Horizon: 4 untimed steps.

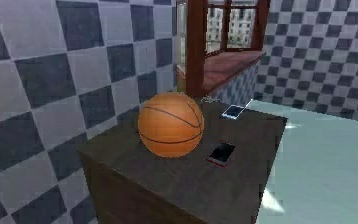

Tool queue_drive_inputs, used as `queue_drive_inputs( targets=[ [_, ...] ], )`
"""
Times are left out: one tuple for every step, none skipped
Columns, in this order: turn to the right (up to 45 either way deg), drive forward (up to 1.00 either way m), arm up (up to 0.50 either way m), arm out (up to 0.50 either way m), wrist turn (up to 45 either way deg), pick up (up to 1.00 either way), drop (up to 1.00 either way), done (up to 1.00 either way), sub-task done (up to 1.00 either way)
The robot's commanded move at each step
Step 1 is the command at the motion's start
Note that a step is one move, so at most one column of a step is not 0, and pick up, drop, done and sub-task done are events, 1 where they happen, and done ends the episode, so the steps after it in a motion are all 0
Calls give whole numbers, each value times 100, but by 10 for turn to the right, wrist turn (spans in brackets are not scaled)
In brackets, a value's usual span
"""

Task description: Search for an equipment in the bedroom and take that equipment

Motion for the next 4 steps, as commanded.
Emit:
queue_drive_inputs(
  targets=[
    [-450, 0, 0, 0, 0, 0, 0, 0, 0],
    [-420, 0, 0, 0, 0, 0, 0, 0, 0],
    [0, 0, 50, 0, 0, 0, 0, 0, 0],
    [0, 0, 38, 0, 0, 0, 0, 0, 0]
  ],
)
